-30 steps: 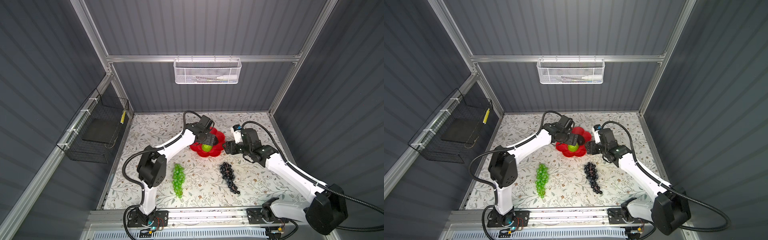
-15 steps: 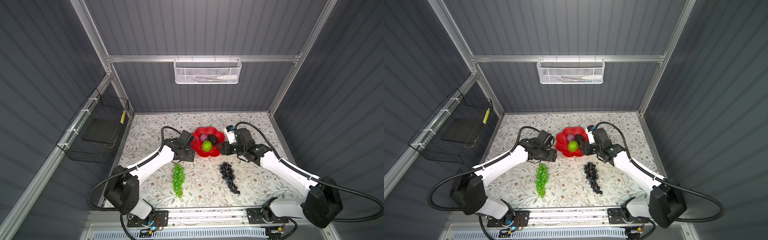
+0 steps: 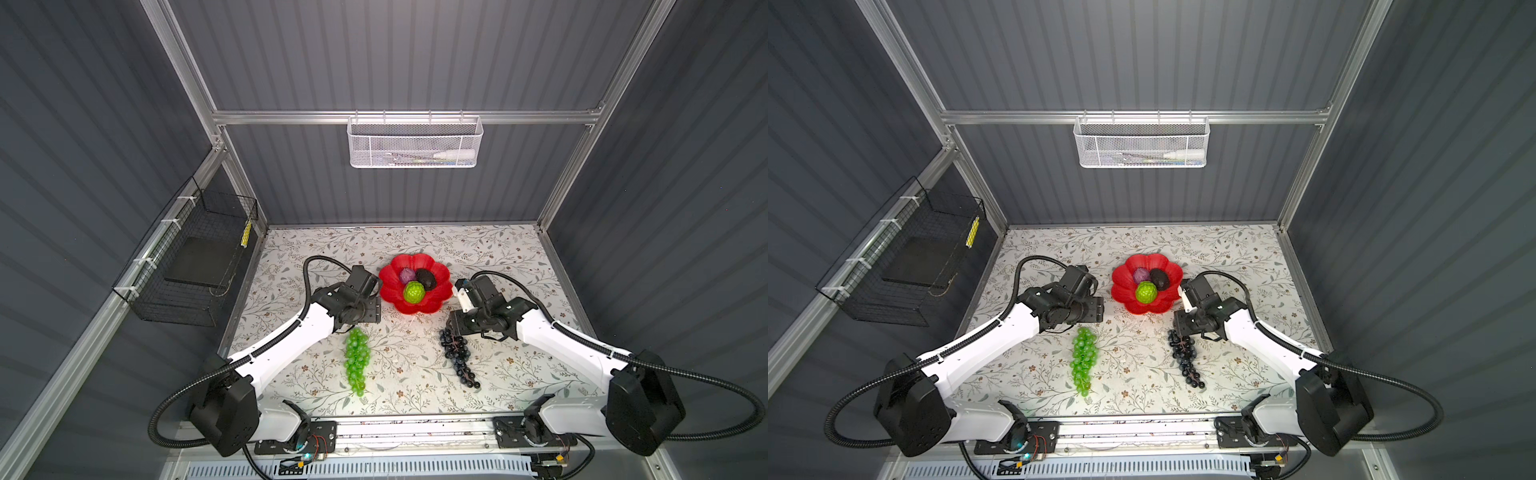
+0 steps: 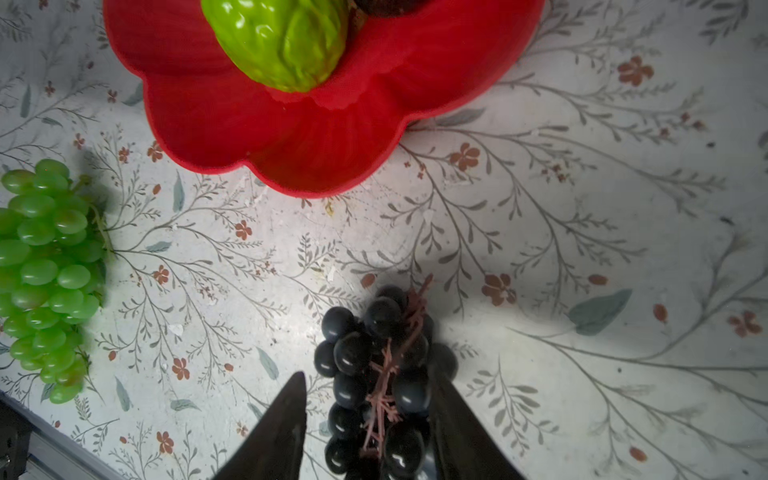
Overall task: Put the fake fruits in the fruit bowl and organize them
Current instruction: 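Open the left gripper over green grapes while the right lowers onto black grapes, then grasp the black grape bunch with the right gripper and lift it toward the bowl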
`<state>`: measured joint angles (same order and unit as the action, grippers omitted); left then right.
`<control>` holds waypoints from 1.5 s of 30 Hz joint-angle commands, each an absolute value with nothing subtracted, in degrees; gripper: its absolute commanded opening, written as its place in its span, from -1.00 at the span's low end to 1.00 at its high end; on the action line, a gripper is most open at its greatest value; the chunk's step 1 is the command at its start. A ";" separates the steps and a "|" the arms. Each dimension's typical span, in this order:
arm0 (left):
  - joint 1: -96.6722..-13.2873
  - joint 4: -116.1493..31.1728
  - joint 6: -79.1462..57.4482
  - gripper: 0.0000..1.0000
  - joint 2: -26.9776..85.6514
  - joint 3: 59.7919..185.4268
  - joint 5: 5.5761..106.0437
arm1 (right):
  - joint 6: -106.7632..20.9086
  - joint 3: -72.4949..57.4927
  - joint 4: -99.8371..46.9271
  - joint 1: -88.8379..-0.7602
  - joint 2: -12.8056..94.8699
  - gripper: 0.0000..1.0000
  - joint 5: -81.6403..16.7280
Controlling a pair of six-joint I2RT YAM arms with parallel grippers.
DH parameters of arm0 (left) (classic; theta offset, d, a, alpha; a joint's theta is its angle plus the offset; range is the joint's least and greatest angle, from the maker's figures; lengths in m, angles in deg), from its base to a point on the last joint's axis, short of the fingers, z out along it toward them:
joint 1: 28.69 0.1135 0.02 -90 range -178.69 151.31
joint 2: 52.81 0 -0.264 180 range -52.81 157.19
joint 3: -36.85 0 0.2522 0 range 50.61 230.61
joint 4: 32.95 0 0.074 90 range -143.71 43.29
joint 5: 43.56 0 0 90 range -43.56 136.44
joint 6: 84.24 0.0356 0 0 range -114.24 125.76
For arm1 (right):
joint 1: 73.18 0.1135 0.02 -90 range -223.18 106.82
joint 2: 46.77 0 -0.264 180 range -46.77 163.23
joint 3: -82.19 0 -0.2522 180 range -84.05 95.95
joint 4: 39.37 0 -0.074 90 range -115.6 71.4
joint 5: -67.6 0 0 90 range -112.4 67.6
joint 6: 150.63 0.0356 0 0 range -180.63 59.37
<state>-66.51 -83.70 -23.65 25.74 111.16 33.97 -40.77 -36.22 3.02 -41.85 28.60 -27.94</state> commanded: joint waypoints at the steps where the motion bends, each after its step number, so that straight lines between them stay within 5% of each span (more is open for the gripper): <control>1: -66.66 -82.88 -24.04 0.54 26.71 110.73 33.21 | -39.45 -37.83 4.86 -41.68 28.29 -0.03 -26.46; 17: -66.66 -82.75 -23.95 0.56 27.57 111.68 33.21 | -42.34 -38.09 -0.63 -41.66 34.08 -0.46 -25.92; 28: -66.66 -84.00 -23.27 0.59 27.91 112.37 31.75 | -41.90 -41.57 -3.00 -41.65 29.32 -1.00 -22.43; 45: -66.62 -85.05 -22.10 0.61 27.53 113.74 29.40 | -41.86 -38.87 3.07 -41.59 13.46 -1.00 -20.65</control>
<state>-66.51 -83.50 -23.15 27.81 111.73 30.49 -41.71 -41.55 0.87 -41.83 15.43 -21.93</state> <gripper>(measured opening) 0.802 0.050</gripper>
